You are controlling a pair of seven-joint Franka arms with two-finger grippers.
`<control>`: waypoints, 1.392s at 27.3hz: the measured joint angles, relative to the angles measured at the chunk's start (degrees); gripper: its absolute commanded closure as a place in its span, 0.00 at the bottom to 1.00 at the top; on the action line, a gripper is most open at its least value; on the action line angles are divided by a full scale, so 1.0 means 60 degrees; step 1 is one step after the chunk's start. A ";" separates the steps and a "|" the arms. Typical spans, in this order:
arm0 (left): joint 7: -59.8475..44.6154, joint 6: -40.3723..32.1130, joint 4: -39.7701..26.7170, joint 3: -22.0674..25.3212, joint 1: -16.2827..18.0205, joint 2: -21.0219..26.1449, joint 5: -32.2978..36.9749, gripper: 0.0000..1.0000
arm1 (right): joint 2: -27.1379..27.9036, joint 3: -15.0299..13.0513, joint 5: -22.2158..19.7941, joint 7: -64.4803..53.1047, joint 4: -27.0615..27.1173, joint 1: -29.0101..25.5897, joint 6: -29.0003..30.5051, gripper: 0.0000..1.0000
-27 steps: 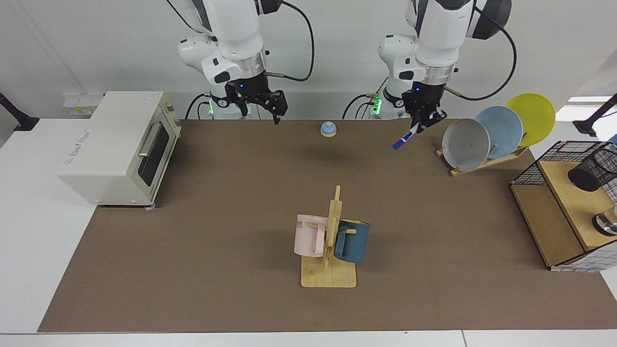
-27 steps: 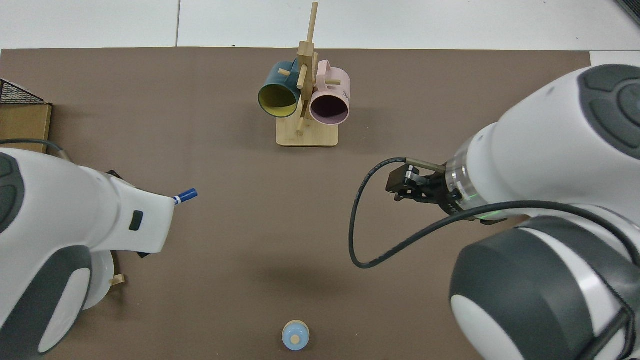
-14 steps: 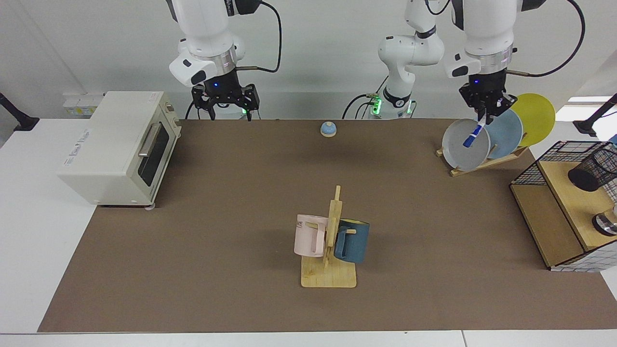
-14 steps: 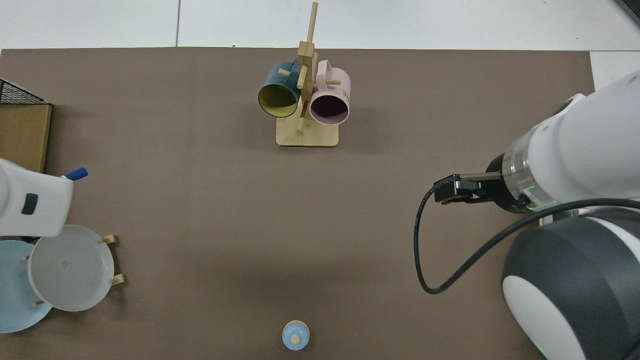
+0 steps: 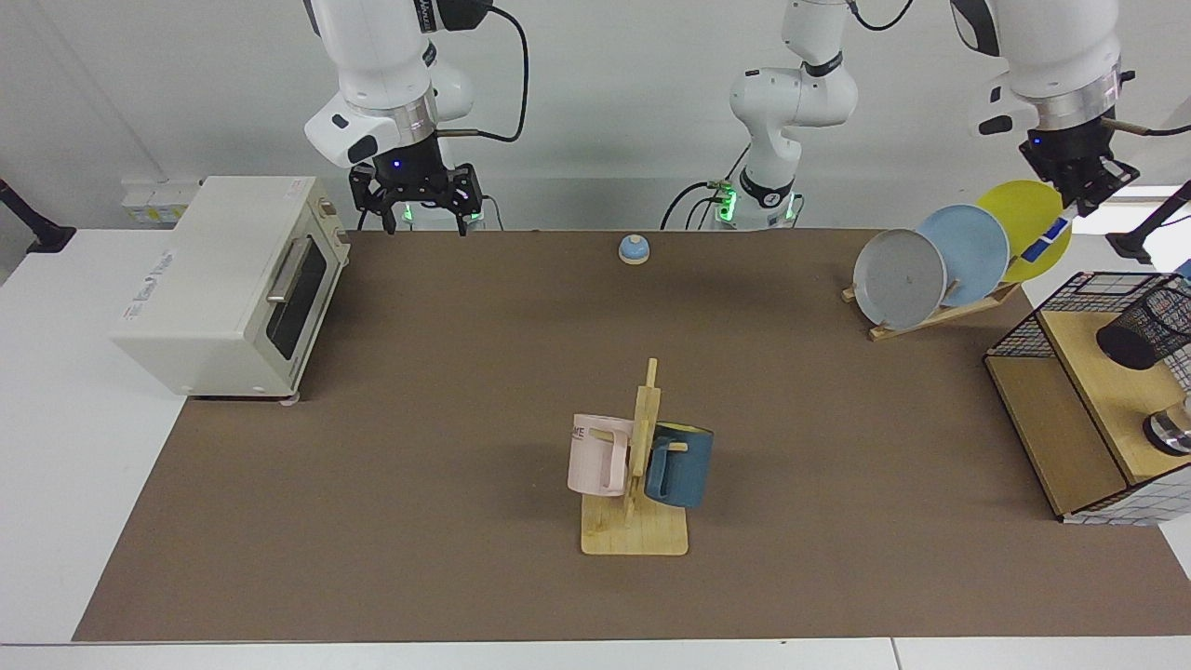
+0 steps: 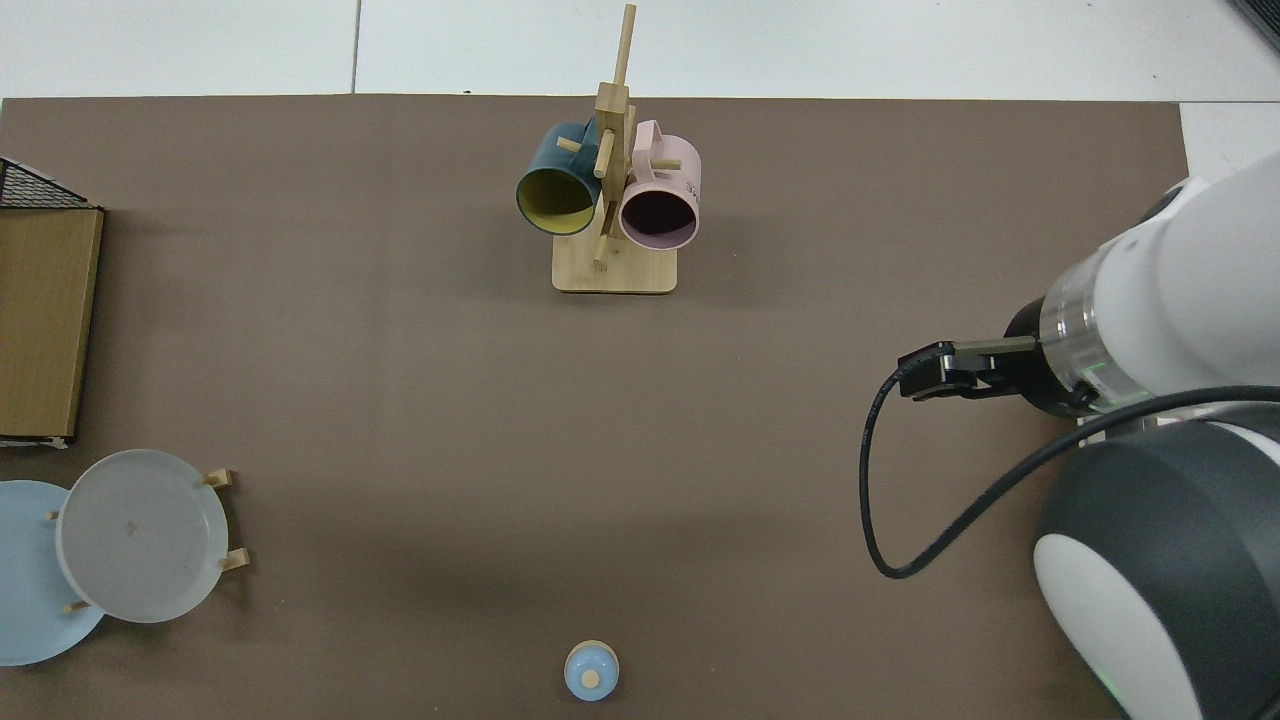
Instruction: Put markers into pen holder
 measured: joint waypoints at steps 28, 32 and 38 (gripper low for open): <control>0.3258 0.2642 0.1177 0.1108 0.1454 0.1843 0.1953 1.00 | 0.0000 0.0007 -0.0033 -0.0483 -0.0040 -0.0764 0.0000 0.00; 0.3310 0.2945 0.1185 0.1117 0.1756 0.2166 0.2009 1.00 | 0.0000 0.0009 -0.0033 -0.0483 -0.0040 -0.0770 0.0000 0.00; 0.3314 0.3001 0.1191 0.1114 0.1858 0.2544 0.2148 1.00 | 0.0000 0.0013 -0.0032 -0.0483 -0.0040 -0.0771 0.0001 0.00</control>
